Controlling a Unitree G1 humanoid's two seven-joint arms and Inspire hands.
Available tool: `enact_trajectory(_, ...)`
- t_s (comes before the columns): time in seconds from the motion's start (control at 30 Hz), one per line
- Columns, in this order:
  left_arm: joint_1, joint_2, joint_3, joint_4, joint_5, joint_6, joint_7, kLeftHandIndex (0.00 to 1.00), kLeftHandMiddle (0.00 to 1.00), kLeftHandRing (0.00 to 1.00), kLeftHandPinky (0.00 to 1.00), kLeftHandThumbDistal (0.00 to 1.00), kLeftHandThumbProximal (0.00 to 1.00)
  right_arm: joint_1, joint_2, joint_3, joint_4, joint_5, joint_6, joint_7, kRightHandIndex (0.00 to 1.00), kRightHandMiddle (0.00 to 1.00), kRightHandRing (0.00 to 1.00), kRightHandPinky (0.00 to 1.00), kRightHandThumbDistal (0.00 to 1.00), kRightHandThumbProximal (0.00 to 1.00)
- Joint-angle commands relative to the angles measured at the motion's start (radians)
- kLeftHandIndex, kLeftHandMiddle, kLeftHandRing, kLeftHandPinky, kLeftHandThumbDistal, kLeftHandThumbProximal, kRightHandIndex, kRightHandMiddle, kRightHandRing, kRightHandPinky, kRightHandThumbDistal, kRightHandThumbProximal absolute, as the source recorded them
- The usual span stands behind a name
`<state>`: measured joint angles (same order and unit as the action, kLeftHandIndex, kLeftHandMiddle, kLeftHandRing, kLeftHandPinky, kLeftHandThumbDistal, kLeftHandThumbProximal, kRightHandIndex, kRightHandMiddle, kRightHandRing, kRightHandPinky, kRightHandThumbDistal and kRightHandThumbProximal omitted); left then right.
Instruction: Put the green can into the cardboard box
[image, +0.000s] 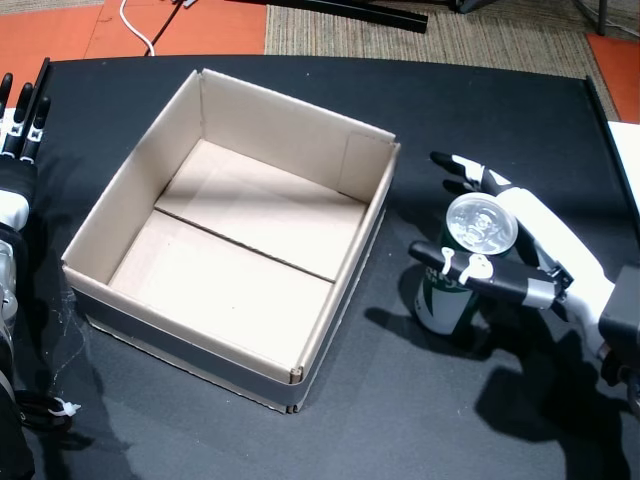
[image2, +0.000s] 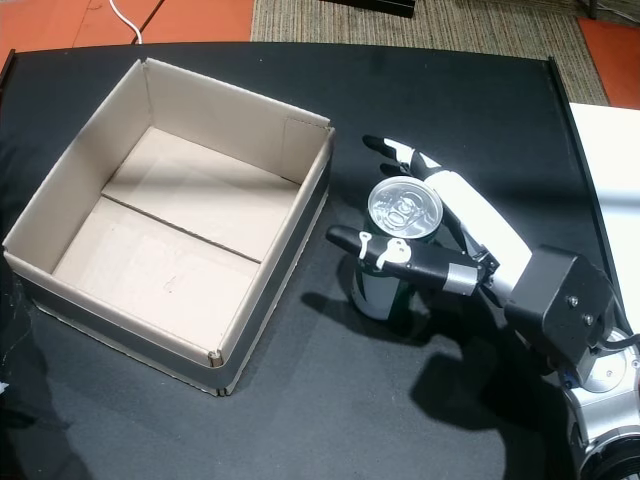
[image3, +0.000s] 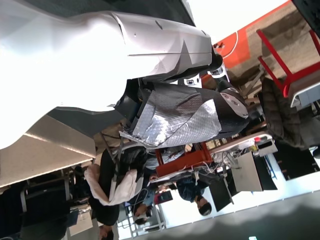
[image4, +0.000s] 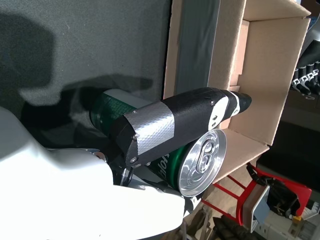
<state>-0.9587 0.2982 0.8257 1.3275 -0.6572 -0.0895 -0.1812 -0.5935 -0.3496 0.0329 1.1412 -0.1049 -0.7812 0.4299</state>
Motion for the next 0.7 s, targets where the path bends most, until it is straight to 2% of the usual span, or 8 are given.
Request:
enact_trajectory(0.0, 0.009, 0.000, 0.002, 0.008, 0.006, -0.007, 0.007, 0.43, 0.49, 0.57, 0.79, 0.00, 0.74, -0.014, -0.009, 0.005, 0.009, -0.008, 0.013, 0.009, 1.00, 1.00, 1.00, 1.00, 1.00, 0.61)
enact_trajectory(0.27, 0.004, 0.006, 0.004, 0.008, 0.005, -0.003, 0.007, 0.42, 0.47, 0.56, 0.78, 0.00, 0.78, -0.023, -0.014, 0.012, 0.011, -0.020, 0.024, 0.010, 1.00, 1.00, 1.00, 1.00, 1.00, 0.57)
enact_trajectory(0.33, 0.002, 0.007, 0.002, 0.008, 0.007, -0.002, 0.012, 0.43, 0.49, 0.59, 0.78, 0.00, 0.78, -0.029, -0.019, 0.025, 0.003, -0.043, 0.037, -0.007, 0.99, 1.00, 1.00, 1.00, 1.00, 0.57)
enact_trajectory(0.4, 0.002, 0.009, 0.000, 0.008, 0.010, -0.001, 0.007, 0.43, 0.49, 0.61, 0.80, 0.00, 0.80, -0.035, -0.020, 0.035, -0.004, -0.059, 0.052, -0.023, 0.97, 1.00, 1.00, 1.00, 0.97, 0.41)
enact_trajectory(0.43, 0.002, 0.010, 0.000, 0.008, 0.009, 0.000, 0.003, 0.43, 0.49, 0.62, 0.81, 0.00, 0.80, -0.038, -0.019, 0.039, -0.005, -0.064, 0.054, -0.030, 0.96, 1.00, 1.00, 1.00, 0.96, 0.37)
enact_trajectory(0.47, 0.002, 0.010, 0.002, 0.008, 0.006, 0.000, -0.001, 0.44, 0.50, 0.63, 0.82, 0.00, 0.80, -0.042, -0.018, 0.042, -0.004, -0.068, 0.057, -0.034, 0.96, 1.00, 1.00, 1.00, 0.97, 0.36)
enact_trajectory(0.57, 0.002, 0.011, 0.003, 0.008, 0.005, 0.000, -0.004, 0.45, 0.50, 0.63, 0.82, 0.00, 0.80, -0.054, -0.015, 0.048, 0.007, -0.079, 0.057, -0.040, 0.96, 1.00, 1.00, 1.00, 1.00, 0.46)
enact_trajectory(0.67, 0.000, 0.009, 0.008, 0.008, 0.000, -0.001, 0.004, 0.44, 0.51, 0.62, 0.79, 0.00, 0.78, -0.062, -0.012, 0.049, 0.018, -0.080, 0.064, -0.030, 0.95, 1.00, 1.00, 1.00, 1.00, 0.44)
